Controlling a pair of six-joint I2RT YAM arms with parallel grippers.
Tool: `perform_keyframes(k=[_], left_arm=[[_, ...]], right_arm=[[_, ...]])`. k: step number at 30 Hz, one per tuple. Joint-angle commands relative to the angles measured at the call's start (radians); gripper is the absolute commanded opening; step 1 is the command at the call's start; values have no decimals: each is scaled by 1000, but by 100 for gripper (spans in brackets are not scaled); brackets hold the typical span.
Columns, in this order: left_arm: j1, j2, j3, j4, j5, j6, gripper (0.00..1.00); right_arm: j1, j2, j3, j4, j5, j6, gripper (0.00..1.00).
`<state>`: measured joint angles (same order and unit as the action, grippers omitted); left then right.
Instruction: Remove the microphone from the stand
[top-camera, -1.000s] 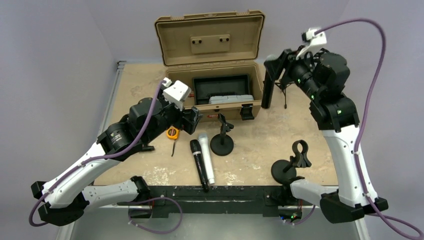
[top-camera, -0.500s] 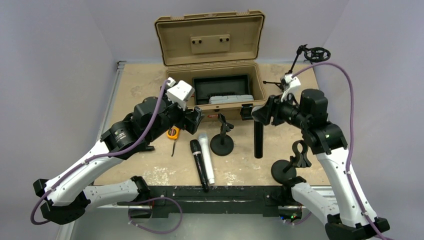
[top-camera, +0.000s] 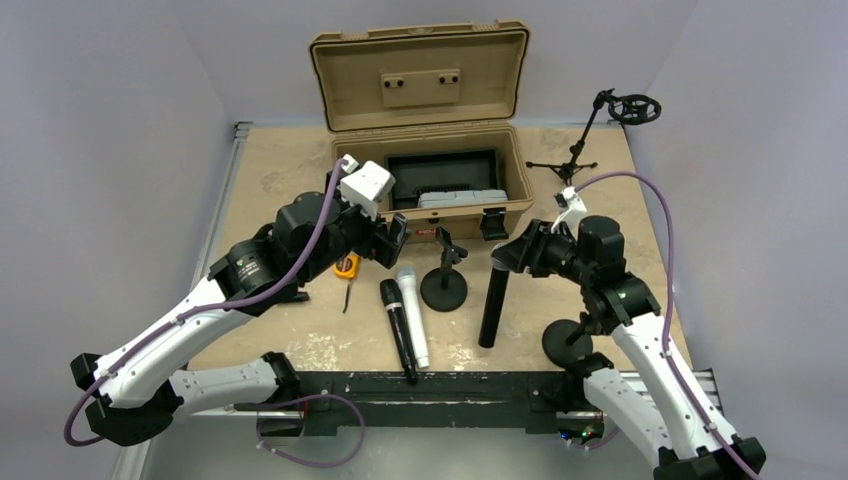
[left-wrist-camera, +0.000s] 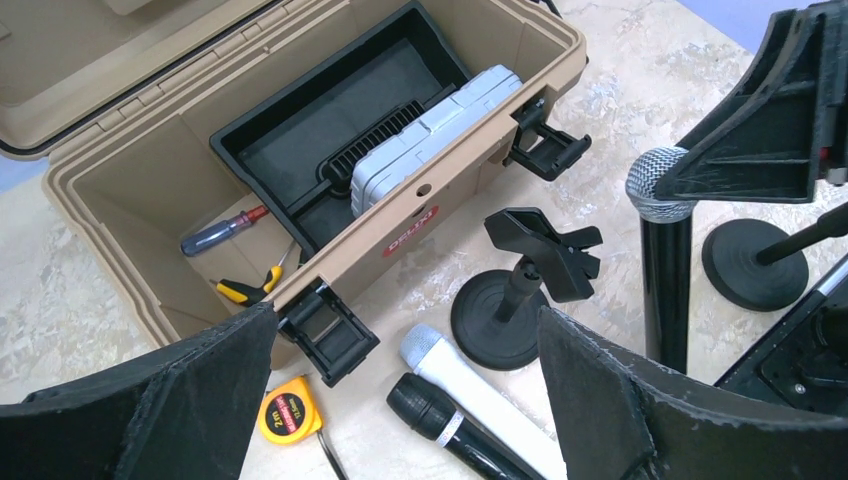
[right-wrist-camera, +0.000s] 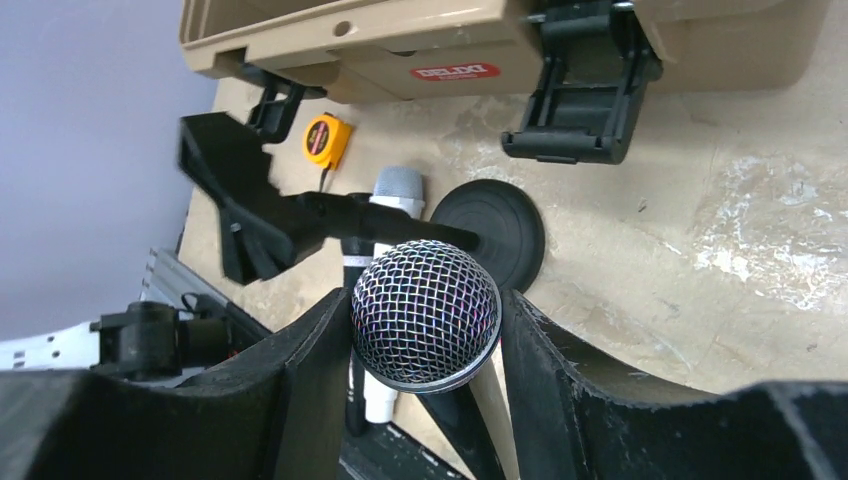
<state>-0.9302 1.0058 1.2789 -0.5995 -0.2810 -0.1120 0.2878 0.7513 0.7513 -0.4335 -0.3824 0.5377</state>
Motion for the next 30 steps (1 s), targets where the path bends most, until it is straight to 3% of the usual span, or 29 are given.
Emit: perform_keyframes(k=[1,19,30], left_arm=[[1,2,4,32,6,-8,98],[1,14,7,29,20,-11,98],[1,16,8,28,23,-9,98]], right_arm=[[11,29,-59,130,84,76,0],[88,152,-242,392,187,220,0],[88,279,-296,568,239,216,16]])
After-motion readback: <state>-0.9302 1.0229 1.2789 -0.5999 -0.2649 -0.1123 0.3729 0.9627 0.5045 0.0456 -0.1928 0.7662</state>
